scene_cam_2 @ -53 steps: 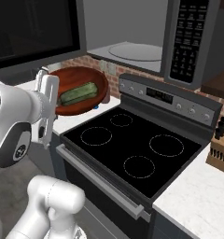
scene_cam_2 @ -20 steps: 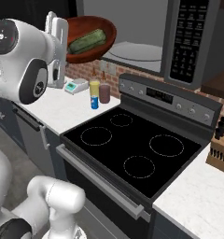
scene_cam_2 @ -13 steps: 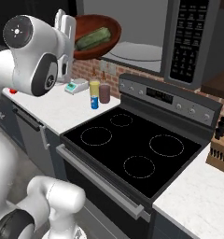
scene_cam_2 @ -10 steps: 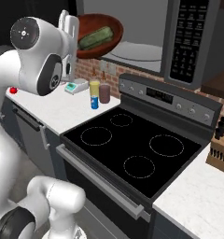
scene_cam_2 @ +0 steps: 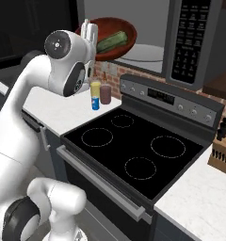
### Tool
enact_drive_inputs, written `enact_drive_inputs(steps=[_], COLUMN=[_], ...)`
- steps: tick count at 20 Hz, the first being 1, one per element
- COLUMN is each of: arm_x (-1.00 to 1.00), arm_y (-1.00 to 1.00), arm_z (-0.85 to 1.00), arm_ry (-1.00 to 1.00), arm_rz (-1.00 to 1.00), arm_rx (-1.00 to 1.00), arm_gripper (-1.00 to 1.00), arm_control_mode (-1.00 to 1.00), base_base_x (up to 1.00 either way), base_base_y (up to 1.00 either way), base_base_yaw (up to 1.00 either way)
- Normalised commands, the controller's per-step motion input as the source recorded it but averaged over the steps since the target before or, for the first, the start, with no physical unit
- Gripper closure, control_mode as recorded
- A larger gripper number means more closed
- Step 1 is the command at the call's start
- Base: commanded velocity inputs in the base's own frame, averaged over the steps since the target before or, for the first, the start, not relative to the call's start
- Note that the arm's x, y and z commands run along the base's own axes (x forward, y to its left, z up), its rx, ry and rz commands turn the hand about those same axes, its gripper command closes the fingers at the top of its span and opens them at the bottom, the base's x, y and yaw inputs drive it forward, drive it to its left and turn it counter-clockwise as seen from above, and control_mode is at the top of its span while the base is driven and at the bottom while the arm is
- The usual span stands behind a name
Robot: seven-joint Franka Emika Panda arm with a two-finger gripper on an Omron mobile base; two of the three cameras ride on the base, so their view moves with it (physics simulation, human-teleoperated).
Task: Pick the cucumber from the sink and place it in the bowl. Then pick the bowl and place it in the microwave. Then close the microwave door and press the start button.
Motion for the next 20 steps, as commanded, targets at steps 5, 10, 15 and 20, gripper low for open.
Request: enact_drive_inputs(steps=[5, 10, 15, 20], arm_x=[0.31, 0.27, 0.49, 0.59], arm_y=[-0.55, -0.37, -0.01, 0.06], arm_z=[0.00, -0.01, 0.00, 0.00], arm_ry=[0.00, 0.00, 0.00, 0.00], arm_rz=[0.00, 0.00, 0.00, -0.03], arm_rx=[0.10, 0.05, 0.00, -0.01], arm_gripper=[1.00, 1.00, 1.00, 1.00], arm_control_mode=[-1.00, -1.00, -1.00, -1.00], base_base_x=[0.00, 0.00, 0.00, 0.00], base_base_y=[0.00, 0.00, 0.00, 0.00], base_base_yaw=[0.00, 0.00, 0.00, 0.00])
